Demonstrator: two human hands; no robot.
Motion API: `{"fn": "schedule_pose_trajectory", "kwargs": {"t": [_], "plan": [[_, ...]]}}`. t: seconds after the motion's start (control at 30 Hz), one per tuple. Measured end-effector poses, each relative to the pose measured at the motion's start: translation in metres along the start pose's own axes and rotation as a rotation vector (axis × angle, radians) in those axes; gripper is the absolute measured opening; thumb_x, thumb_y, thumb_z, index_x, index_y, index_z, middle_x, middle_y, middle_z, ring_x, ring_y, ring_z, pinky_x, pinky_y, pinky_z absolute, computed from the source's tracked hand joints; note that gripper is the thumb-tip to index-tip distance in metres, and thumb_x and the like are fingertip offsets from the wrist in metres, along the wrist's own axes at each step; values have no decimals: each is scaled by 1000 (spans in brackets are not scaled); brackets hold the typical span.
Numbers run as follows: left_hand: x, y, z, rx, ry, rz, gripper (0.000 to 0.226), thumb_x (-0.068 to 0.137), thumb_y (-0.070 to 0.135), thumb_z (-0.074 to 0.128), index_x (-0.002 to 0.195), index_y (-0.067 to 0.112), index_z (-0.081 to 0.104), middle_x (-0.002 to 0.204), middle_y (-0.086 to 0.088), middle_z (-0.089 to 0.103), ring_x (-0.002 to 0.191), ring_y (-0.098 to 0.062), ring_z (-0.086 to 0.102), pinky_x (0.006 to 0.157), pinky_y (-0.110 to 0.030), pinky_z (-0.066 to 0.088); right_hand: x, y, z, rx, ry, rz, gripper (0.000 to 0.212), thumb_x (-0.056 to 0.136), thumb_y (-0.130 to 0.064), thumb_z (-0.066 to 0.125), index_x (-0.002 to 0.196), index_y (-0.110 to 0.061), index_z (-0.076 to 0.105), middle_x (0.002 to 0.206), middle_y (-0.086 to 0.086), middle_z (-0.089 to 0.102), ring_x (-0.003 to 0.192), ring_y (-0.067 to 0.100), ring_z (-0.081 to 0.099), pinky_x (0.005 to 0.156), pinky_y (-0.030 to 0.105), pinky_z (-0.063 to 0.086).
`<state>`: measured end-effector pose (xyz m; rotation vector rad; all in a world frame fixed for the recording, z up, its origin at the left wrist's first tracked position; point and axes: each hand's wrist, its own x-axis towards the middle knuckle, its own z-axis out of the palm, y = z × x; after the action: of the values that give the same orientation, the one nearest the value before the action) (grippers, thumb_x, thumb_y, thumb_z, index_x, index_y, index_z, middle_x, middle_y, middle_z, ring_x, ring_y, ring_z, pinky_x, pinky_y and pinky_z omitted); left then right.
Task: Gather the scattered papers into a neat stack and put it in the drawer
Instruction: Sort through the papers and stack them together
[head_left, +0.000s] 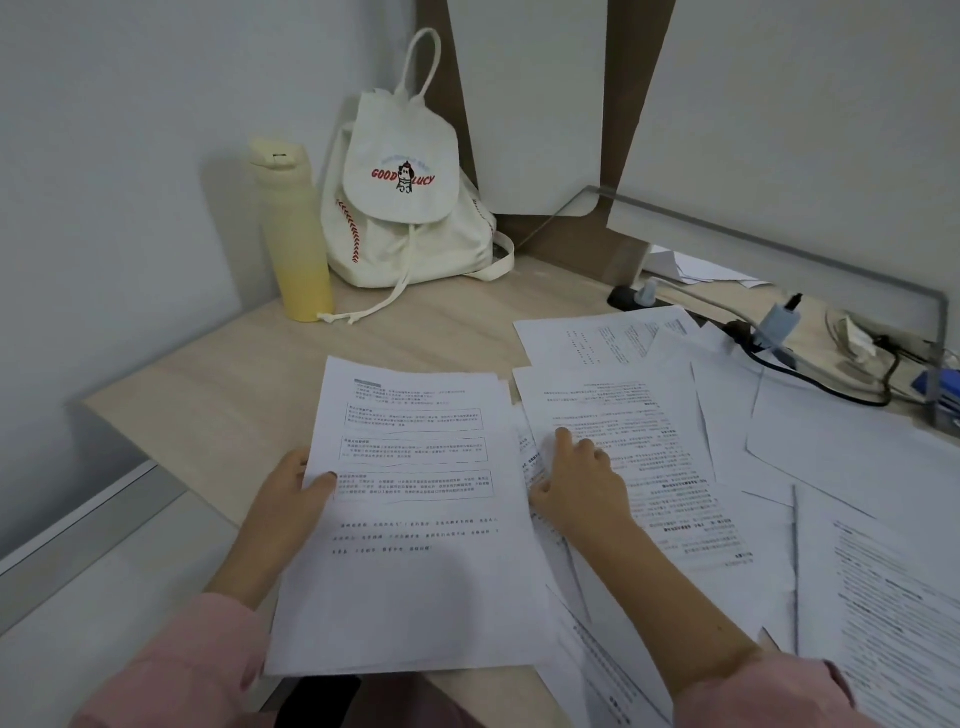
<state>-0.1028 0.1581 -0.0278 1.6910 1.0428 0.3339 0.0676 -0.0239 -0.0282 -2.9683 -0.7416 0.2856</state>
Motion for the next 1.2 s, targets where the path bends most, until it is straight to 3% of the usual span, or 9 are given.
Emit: {"fn": "schedule_pose_trajectory", "kwargs": {"t": [0.1,0.37,0.47,0.67,0.8,0.9,1.03,1.1,1.2], "plan": [[-4,-1,-5,-102,-21,-60,22,93,16,49,115,13,53,108,-6,58,92,-24,55,56,-28,38,2,-2,-3,-21,36,-34,43,90,-9,42,131,-9,29,122,14,48,107,27,52,83,33,48],[-11,-4,-7,-187,-53,-39,23,93,18,49,116,16,55,100,-1,64,77,-12,58,51,-26,38,-16,6,-43,403,263,-214,22,93,-4,41,109,-7,55,66,3,54,53,12,42,51,26,36],[-12,-5,-9,-203,-84,-45,21,92,20,50,112,18,58,99,2,67,82,-16,63,52,-27,41,-36,1,-54,501,349,-387,21,92,-5,45,107,-12,59,74,7,62,53,13,47,52,21,40],[-13,-6,-12,-179,-107,-54,18,95,25,44,101,19,61,93,-2,67,70,-15,61,49,-25,39,-53,11,-33,445,429,-572,13,86,-9,53,94,-19,57,78,-15,54,73,-4,53,61,5,41],[-8,-4,-11,-201,-87,-123,29,96,36,39,94,15,59,81,-1,62,67,-15,55,56,-27,39,-55,26,-7,221,502,-726,7,81,-11,51,79,-17,54,75,-3,60,73,6,44,63,17,40],[-9,-5,-11,-174,-114,-95,25,94,37,45,89,19,61,76,1,64,61,-14,58,48,-26,39,-58,40,3,47,586,-628,5,71,-10,65,68,-12,62,78,3,62,75,16,49,67,18,36],[-10,-7,-11,-139,-132,-62,18,93,27,49,92,14,61,74,2,63,58,-13,57,45,-24,36,-63,56,13,74,523,-462,17,68,-6,72,68,-16,58,47,-8,43,42,8,33,45,16,24],[-9,-9,-10,-136,-125,-60,16,93,24,49,97,15,61,76,1,63,61,-15,57,47,-25,37,-67,58,14,216,460,-275,14,82,-14,60,74,-21,52,40,-12,31,34,3,24,37,13,19],[-7,-12,-9,-115,-122,-57,17,93,21,48,104,17,60,84,0,64,64,-20,57,48,-25,39,-64,58,14,841,285,31,15,91,-16,49,77,-16,54,57,6,61,51,26,57,50,29,45]]}}
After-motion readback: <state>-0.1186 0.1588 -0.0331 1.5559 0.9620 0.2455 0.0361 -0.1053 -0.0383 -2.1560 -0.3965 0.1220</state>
